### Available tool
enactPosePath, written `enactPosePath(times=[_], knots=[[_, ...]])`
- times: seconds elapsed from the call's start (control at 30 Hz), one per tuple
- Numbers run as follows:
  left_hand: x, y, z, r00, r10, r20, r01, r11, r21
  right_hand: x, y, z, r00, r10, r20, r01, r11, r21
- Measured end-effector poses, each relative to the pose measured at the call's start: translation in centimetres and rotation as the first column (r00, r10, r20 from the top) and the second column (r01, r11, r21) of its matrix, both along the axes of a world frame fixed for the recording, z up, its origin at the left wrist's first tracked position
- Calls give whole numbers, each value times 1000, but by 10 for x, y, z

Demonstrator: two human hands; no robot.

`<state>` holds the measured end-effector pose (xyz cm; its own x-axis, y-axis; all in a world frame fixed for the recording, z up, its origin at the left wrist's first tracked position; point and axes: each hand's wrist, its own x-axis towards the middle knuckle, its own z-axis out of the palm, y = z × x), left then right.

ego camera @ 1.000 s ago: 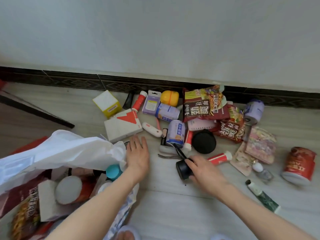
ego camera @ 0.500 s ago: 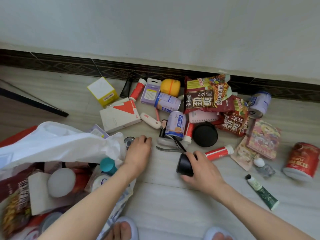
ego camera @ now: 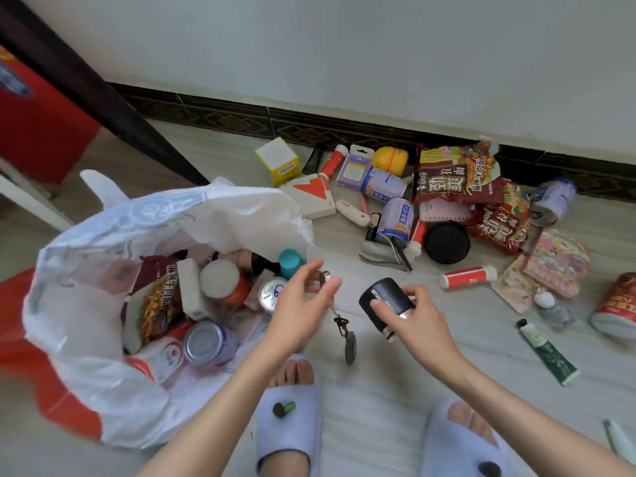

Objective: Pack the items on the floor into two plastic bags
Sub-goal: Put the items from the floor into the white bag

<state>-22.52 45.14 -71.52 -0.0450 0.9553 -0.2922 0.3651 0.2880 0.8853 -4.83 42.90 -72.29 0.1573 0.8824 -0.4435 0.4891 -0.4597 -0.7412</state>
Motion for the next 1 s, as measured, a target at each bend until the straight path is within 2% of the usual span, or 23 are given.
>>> enactPosePath(times=[0.07,0.2,0.3,0.4,0.53,0.67,0.73,0.83,0.9,0.93,1.0], knots=[[-17,-9,15,994,97,40,-97,995,-15,-15,-5,6,998,11,-62,-12,1000,-15],[-52,-19,47,982,189,-5,-187,976,109,-42,-11,15,981,81,-174,-90,995,-45],[-76,-22,67,961,260,-91,-229,938,259,-56,-9,25,963,235,-135,-240,971,-17],[-91,-22,69,949,260,-180,-182,915,360,-69,-1,33,940,323,-113,-326,945,-12],[-106,-13,29,915,123,-384,-3,954,299,-89,13,32,930,356,-89,-359,933,-22],[-119,4,-1,891,123,-438,-12,969,248,-110,25,21,917,396,-37,-397,917,-44],[-123,10,-8,875,98,-475,8,976,216,-123,25,12,924,377,-64,-383,915,-125],[-131,16,-22,827,-21,-562,128,980,152,-148,19,-4,920,366,-139,-390,888,-245],[-137,15,-27,790,-69,-609,188,973,133,-167,11,-13,912,406,-61,-408,884,-228],[-139,13,-27,779,-65,-624,201,968,149,-176,7,-17,897,441,28,-429,884,-183],[-141,4,-26,746,-39,-665,258,937,234,-187,-3,-27,804,543,241,-541,837,-78]])
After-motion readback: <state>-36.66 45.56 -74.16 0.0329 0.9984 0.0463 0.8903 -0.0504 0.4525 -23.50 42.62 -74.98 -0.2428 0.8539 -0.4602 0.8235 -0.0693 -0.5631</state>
